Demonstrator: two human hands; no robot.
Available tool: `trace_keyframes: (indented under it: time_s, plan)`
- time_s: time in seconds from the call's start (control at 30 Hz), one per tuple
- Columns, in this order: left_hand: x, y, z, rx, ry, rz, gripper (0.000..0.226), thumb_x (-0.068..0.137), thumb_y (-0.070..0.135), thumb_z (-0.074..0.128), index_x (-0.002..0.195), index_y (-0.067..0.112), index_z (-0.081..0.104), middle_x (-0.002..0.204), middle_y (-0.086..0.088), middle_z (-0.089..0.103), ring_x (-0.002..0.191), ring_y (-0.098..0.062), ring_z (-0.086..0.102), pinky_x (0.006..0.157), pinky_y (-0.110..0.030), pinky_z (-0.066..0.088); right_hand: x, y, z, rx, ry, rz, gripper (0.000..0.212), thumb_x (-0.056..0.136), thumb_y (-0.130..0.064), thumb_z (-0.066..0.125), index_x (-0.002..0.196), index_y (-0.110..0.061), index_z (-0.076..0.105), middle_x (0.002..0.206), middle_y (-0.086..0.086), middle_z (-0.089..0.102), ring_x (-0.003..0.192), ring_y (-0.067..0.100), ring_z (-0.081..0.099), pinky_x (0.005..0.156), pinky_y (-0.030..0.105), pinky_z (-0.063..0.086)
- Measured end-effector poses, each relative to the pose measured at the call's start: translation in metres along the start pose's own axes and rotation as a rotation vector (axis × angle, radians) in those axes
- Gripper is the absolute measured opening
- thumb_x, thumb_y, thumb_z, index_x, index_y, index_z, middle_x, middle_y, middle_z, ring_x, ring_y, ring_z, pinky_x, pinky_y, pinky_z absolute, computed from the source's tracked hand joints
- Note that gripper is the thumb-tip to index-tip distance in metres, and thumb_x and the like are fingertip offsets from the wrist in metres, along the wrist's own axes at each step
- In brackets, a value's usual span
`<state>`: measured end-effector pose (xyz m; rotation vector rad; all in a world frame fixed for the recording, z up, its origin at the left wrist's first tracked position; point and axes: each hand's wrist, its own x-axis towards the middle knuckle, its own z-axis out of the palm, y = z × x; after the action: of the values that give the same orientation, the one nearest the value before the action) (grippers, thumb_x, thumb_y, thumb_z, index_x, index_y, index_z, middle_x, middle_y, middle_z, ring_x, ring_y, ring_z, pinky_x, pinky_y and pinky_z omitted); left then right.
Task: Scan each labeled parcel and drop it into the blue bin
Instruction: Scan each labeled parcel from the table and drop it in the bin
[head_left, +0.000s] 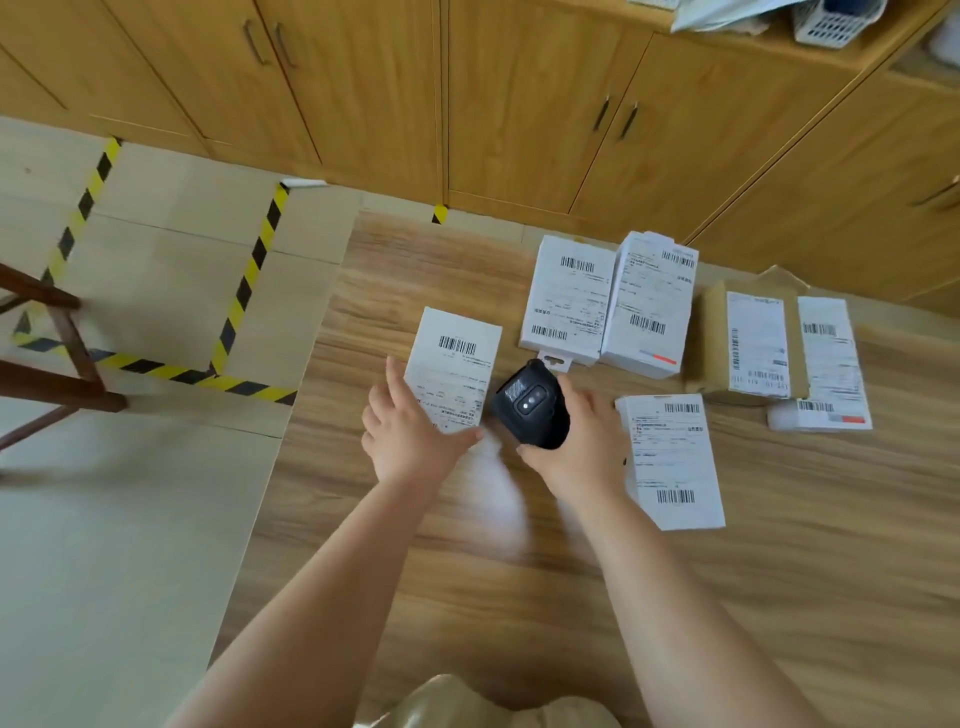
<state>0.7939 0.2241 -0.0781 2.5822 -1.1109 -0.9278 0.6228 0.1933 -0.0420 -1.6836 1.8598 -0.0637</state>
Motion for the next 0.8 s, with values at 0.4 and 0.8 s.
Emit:
trace_keyframes:
  time_s: [0.4, 0.8]
  plan:
    - [0.011, 0.01, -0.033, -0.277, -0.132, -0.063, 0.065, 0.075, 0.037, 0.084, 0.125, 0.013, 0.05, 0.116, -0.003, 0.06, 0.101, -0.022, 0.06, 0.082, -0.035, 0.05, -0.031, -0.009, -0.023, -0.009, 0.074, -0.041, 0.094, 0.07, -0.037, 0.08, 0.15, -0.038, 0.031, 0.134, -0.004, 0.043, 0.127, 0.024, 0.038, 0.102, 0.045, 0.033]
    - [-0.055, 0.007, -0.061, -0.599, -0.074, 0.182, 0.048, 0.077, 0.026, 0.083, 0.112, 0.034, 0.052, 0.094, 0.012, 0.069, 0.089, -0.01, 0.067, 0.076, -0.035, 0.055, -0.084, -0.021, -0.06, -0.226, 0.211, -0.065, 0.091, 0.077, -0.03, 0.073, 0.153, -0.033, 0.022, 0.14, -0.002, 0.034, 0.13, 0.027, 0.029, 0.105, 0.047, 0.024]
